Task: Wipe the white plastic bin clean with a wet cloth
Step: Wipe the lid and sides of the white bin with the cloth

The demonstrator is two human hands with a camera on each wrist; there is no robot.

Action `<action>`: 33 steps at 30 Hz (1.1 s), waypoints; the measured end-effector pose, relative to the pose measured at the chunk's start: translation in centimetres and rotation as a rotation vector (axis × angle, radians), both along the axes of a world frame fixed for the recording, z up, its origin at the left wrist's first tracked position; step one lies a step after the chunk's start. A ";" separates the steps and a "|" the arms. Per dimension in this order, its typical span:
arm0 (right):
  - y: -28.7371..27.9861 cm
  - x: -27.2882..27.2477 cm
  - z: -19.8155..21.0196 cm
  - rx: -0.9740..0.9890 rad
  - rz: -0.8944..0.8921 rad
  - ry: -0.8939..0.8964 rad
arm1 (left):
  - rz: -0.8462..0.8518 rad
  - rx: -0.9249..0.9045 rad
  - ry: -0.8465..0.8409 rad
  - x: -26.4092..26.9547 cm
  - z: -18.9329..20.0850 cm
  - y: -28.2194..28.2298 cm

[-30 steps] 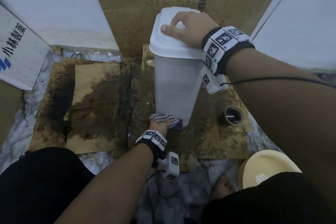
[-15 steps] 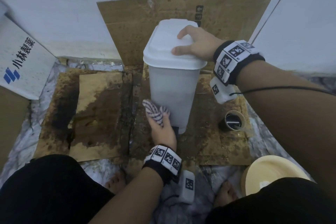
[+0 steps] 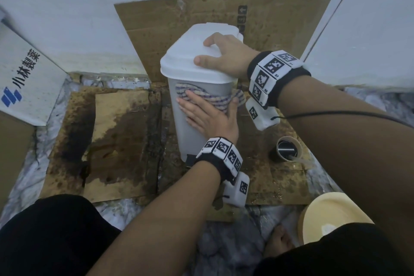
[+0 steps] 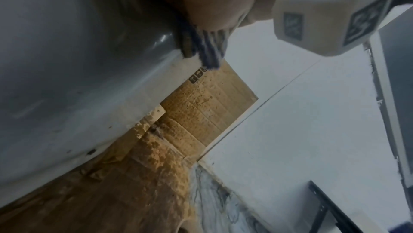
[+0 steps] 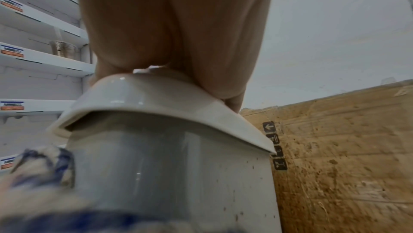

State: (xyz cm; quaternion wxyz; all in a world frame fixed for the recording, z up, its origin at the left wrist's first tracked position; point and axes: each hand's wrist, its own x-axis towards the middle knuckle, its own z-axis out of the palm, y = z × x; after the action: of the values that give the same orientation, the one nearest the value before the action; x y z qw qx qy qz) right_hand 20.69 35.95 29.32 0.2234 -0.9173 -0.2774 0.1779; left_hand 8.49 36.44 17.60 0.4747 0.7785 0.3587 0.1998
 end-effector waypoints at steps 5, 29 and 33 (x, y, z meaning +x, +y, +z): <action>0.0 0.5 -0.1 -0.017 -0.013 -0.010 | 0.062 0.067 -0.027 1.8 1.1 1.0; -0.2 0.3 -0.5 0.030 -0.037 0.003 | 0.051 0.065 0.298 -3.8 -7.5 1.1; -0.2 0.3 -0.4 0.034 -0.038 -0.005 | 0.071 0.085 0.375 -4.6 -8.7 0.8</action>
State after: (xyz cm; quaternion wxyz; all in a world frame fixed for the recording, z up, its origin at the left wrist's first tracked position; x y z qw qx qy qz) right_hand 20.97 35.79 28.95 0.2417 -0.9188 -0.2636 0.1668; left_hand 3.92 37.25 8.89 0.3592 0.8082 0.4593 0.0827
